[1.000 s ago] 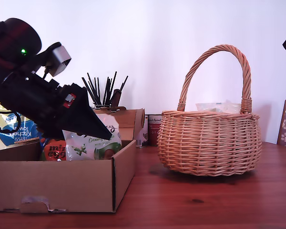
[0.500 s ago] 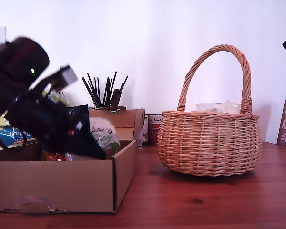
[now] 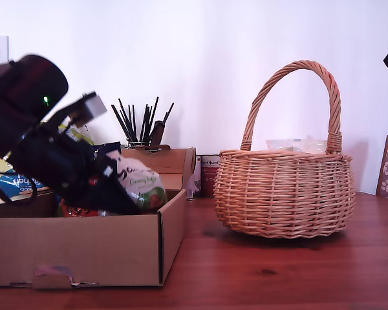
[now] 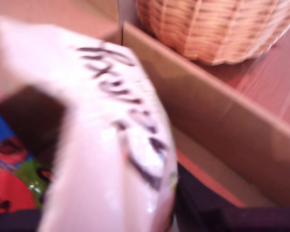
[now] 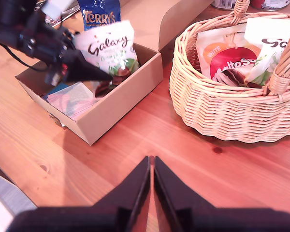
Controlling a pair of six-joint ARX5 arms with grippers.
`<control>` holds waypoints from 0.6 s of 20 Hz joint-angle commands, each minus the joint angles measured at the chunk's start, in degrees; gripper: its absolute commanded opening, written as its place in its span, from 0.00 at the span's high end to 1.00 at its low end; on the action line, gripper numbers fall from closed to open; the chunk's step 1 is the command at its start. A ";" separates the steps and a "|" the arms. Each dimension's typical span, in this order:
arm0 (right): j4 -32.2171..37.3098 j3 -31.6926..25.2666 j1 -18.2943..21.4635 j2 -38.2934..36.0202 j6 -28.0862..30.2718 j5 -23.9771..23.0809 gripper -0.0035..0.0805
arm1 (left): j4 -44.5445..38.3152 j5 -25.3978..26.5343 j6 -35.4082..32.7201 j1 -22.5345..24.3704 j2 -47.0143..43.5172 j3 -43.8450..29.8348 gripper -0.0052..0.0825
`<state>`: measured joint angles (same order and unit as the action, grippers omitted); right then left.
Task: Move the bags of Easter eggs from the cardboard box on the left into the woven basket on the right side.
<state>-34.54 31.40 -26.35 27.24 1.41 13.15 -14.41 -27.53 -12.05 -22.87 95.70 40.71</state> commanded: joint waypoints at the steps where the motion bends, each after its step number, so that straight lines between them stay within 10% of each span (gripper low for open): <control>1: 0.39 0.63 -0.26 -0.02 0.13 0.20 0.97 | 1.03 -0.52 0.20 -0.11 -4.52 0.92 0.86; 8: 0.48 0.63 -0.26 -0.02 0.13 0.20 0.97 | -4.68 -5.05 7.50 -3.37 -18.56 0.98 0.88; 12: 0.39 0.63 -0.26 -0.02 0.13 0.20 0.97 | -10.67 2.69 8.96 -7.87 -15.80 1.60 0.91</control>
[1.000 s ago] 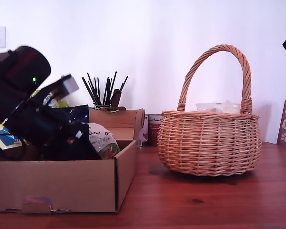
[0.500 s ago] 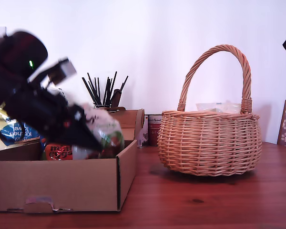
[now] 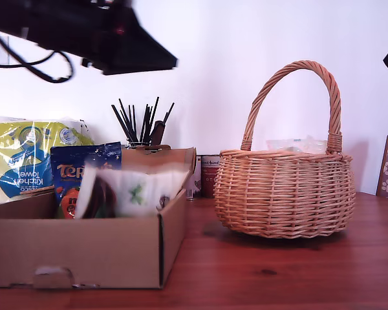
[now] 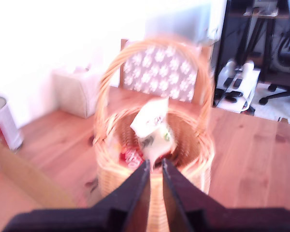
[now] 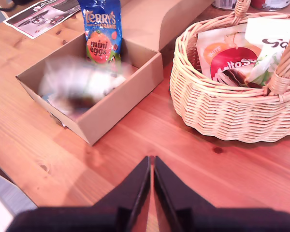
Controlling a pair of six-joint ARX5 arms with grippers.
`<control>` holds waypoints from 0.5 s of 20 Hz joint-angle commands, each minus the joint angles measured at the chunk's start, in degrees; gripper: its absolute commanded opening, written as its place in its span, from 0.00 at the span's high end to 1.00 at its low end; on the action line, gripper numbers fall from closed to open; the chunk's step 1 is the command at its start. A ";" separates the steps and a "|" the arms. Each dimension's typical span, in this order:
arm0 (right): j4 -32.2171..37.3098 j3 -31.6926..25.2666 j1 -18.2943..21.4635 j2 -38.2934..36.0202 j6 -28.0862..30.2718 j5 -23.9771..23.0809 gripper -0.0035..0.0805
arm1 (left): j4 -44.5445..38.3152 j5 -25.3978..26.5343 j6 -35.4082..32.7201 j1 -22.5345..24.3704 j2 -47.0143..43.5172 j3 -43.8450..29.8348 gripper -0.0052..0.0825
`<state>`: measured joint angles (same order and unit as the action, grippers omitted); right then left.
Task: Move the bags of Easter eggs from the cardboard box on the left into the woven basket on the right side.
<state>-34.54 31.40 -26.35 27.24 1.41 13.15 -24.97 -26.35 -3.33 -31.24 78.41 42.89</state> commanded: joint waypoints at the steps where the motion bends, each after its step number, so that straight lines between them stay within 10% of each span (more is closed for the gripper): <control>1: 0.42 0.63 -0.26 -0.02 0.13 0.20 0.97 | 0.26 4.07 0.31 0.48 1.79 -0.57 0.91; 5: 0.42 0.63 -0.26 -0.02 0.13 0.20 0.97 | 7.56 5.64 0.31 2.14 0.28 -0.55 0.88; 8: 0.39 0.63 -0.26 -0.02 0.15 0.20 0.97 | 16.44 5.92 0.09 2.27 -4.66 -0.17 0.30; 10: 0.44 0.63 -0.26 -0.02 0.13 0.20 0.97 | 27.50 8.57 -0.81 1.77 -6.47 1.73 0.24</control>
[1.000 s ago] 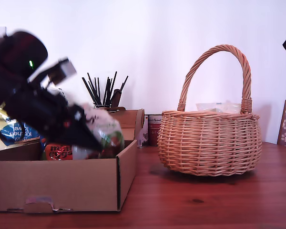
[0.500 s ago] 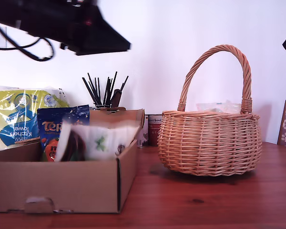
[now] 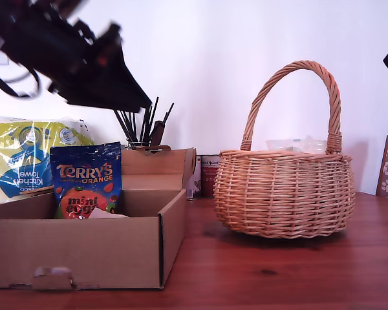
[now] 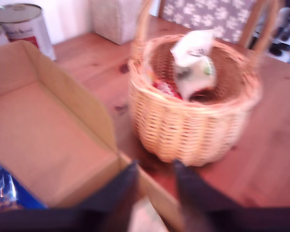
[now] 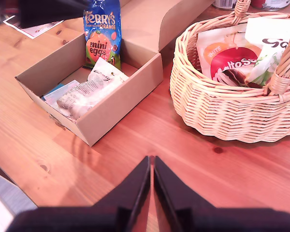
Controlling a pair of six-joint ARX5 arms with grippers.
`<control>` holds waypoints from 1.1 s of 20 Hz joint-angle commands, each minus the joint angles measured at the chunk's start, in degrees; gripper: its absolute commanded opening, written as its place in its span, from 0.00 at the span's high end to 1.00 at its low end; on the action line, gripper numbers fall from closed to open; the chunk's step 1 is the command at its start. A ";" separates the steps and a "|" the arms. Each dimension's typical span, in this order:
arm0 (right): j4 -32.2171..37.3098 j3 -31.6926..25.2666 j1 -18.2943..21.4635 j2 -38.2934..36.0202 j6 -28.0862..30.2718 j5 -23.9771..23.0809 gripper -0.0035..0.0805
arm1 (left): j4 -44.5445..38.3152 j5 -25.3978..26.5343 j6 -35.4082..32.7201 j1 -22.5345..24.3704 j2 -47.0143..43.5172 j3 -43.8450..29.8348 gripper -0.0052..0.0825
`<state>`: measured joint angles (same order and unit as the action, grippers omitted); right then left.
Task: Move the bags of Easter eggs from the cardboard box on the left into the woven basket on the right side.
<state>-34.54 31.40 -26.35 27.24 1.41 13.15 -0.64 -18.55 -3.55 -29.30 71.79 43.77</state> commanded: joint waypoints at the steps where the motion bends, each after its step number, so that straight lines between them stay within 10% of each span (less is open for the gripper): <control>1: 0.44 0.63 -0.26 -0.02 0.13 0.20 0.97 | 7.45 3.30 -1.44 -0.42 0.17 1.20 0.24; 5: 0.57 0.63 -0.26 -0.02 0.13 0.20 0.97 | 18.82 8.96 3.91 1.14 1.01 1.20 0.23; 13: 0.85 0.63 -0.26 -0.02 0.13 0.22 0.97 | 28.15 3.85 17.90 3.58 6.29 1.42 0.23; 22: 0.94 0.63 -0.26 -0.02 0.13 0.22 0.97 | 35.21 4.31 18.88 3.34 20.72 10.62 0.23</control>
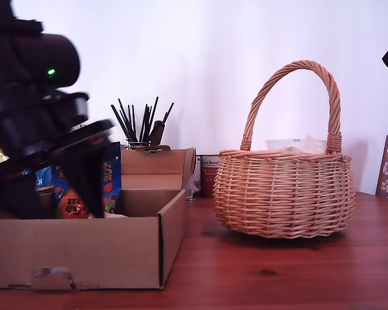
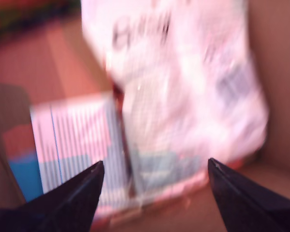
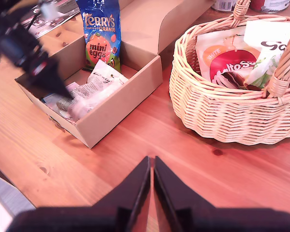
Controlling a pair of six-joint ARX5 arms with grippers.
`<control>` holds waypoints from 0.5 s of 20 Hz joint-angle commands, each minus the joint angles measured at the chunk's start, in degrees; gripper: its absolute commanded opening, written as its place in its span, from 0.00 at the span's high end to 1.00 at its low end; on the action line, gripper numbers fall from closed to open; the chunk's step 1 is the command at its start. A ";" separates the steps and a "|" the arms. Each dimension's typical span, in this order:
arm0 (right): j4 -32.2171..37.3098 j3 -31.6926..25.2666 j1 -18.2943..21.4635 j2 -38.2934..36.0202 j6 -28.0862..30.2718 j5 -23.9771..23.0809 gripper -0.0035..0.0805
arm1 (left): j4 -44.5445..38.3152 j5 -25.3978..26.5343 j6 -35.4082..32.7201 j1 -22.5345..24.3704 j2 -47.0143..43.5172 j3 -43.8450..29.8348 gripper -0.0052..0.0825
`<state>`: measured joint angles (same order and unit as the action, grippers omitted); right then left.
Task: Move the bags of Easter eggs from the cardboard box on the left into the woven basket on the right side.
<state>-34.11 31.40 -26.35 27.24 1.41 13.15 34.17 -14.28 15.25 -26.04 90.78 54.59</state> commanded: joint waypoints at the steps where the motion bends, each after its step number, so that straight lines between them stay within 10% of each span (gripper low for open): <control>1: 0.57 0.63 -0.26 -0.02 0.13 0.22 0.97 | 1.18 0.00 -0.24 -0.13 3.43 1.05 0.23; 10: 0.61 0.66 -0.26 -0.02 0.13 0.24 0.97 | 4.31 0.87 -0.63 -0.76 11.98 6.32 0.26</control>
<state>-33.91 31.40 -26.35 27.24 1.41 13.15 38.54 -13.69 14.85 -26.57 100.95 61.60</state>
